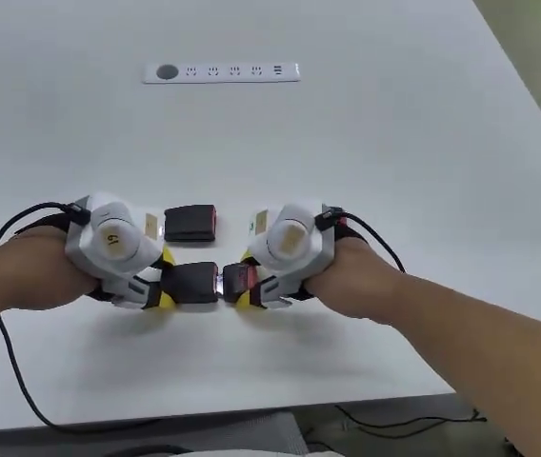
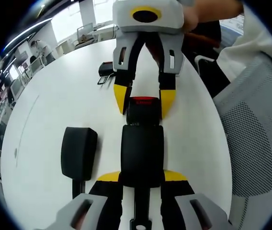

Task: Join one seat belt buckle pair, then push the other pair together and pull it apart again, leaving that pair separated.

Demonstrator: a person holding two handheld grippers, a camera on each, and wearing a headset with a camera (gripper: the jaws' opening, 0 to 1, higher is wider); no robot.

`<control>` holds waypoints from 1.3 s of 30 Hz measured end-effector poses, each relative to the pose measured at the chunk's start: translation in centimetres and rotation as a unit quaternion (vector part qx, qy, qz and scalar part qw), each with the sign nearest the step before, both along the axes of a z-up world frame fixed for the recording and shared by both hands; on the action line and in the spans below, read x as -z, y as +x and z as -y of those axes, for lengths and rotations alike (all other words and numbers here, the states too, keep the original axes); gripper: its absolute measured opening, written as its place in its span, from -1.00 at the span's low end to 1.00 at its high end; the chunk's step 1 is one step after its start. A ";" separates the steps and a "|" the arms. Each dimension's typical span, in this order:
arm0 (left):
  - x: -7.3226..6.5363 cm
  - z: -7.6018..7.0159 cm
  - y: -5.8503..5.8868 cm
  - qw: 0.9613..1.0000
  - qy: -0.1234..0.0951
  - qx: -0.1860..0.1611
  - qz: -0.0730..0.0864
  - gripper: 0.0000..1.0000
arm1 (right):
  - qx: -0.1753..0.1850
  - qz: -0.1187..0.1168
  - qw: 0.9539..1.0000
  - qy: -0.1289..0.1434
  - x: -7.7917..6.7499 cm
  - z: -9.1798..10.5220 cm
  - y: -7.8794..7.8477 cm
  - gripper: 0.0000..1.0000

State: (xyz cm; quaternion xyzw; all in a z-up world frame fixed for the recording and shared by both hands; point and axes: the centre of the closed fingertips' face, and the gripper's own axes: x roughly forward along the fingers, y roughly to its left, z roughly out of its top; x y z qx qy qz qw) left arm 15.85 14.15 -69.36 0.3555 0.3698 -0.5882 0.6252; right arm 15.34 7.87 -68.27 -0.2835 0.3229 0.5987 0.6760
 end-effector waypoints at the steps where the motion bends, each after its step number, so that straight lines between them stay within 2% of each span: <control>1: 0.0 0.0 0.0 1.000 -0.001 0.000 0.000 -0.40 | 0.002 -0.001 1.000 0.003 0.3 0.2 0.1 -0.37; 11: 0.0 0.1 0.1 1.000 0.002 -0.002 -0.002 -0.40 | 0.006 -0.002 1.000 0.003 0.4 0.6 0.1 -0.37; 18: -0.2 -0.1 -0.1 1.000 -0.004 -0.002 -0.002 -0.41 | -0.009 0.004 1.000 -0.005 0.7 1.4 0.3 -0.38; 22: -0.1 0.0 0.1 1.000 0.001 0.005 -0.006 -0.42 | -0.010 0.000 1.000 -0.007 0.8 1.6 0.5 -0.38; 26: -0.1 -0.2 0.0 1.000 -0.005 0.000 -0.001 -0.42 | -0.005 0.003 1.000 -0.001 1.0 1.6 0.4 -0.37; 32: -0.1 -0.2 0.0 1.000 -0.007 -0.005 -0.005 -0.41 | 0.002 0.006 1.000 0.005 0.8 1.6 0.4 -0.36; 39: -0.3 0.0 -0.1 1.000 -0.002 -0.011 -0.011 -0.38 | -0.003 0.007 1.000 0.000 0.9 1.2 0.7 -0.34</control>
